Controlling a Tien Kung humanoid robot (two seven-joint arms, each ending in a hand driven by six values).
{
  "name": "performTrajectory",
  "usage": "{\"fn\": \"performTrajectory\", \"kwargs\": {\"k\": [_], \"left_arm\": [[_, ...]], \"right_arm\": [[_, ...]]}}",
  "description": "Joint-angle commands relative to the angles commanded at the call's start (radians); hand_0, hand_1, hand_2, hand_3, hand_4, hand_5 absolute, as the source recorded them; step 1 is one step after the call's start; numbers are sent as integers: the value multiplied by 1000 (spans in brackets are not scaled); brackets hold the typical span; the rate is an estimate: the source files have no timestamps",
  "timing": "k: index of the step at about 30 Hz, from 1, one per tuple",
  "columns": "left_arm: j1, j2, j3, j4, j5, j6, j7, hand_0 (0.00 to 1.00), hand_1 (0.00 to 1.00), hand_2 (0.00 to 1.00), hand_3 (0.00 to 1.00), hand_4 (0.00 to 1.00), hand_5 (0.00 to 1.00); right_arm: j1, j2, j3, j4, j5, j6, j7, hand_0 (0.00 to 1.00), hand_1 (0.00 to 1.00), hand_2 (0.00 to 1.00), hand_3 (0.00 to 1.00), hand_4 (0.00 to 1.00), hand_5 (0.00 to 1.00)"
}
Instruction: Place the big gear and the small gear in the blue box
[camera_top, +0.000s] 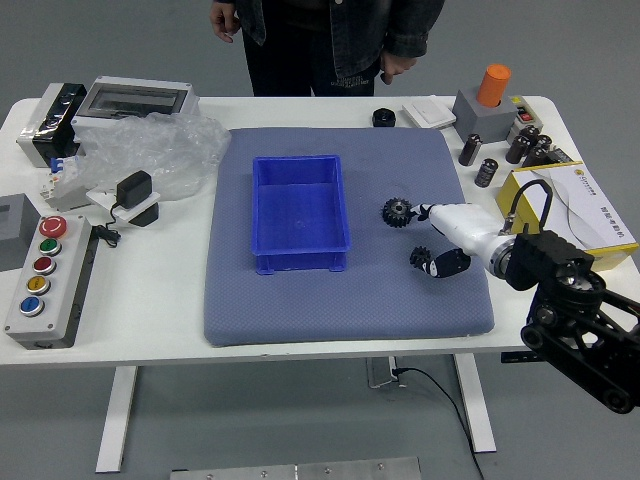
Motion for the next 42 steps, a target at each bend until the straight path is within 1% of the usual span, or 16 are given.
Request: {"fn": "performTrajectory", "kwargs": {"k": [2,3,8,9,14,15,20,27,38,39,42], "left_arm": [[0,0,-1,0,1,0,0,730,680,712,708,443,17],[0,0,-1,0,1,0,0,730,680,713,708,442,18],[2,0,0,0,0,0,1,730,680,713,708,442,18],[2,0,0,0,0,0,1,731,681,713,708,442,18],[1,0,-1,0,2,0,1,731,681,713,708,442,18],[1,0,-2,0,2,0,1,731,681,713,711,442,18],[1,-1,-2,0,4,0,1,731,681,713,711,442,18],[2,-1,-1,0,4,0,1,731,681,715,713,442,19],[2,0,2,0,3,0,2,731,681,714,712,440,22],[2,0,2,0,2,0,2,731,681,714,714,441,20],[2,0,4,0,1,0,2,731,681,714,714,441,20]], "right_arm": [[7,1,-21,-13,-5,-7,9,774,721,796,830,737,165],[11,2,-30,-22,-6,-12,16,751,687,744,792,716,141],[18,7,-44,-52,-11,-33,42,751,687,744,792,716,141],[20,8,-44,-56,-13,-37,46,729,658,717,736,725,153],[27,15,-41,-76,-21,-57,64,729,658,717,736,725,153],[29,16,-41,-81,-23,-62,69,701,622,678,662,716,205],[34,19,-44,-101,-25,-74,84,701,622,678,662,716,205],[39,24,-52,-132,-20,-77,91,687,624,677,654,707,219],[44,30,-66,-159,-24,-83,96,685,618,677,652,706,220],[44,30,-66,-160,-24,-84,97,683,610,670,637,693,223],[44,31,-68,-165,-25,-89,101,683,610,670,637,693,223]]}}
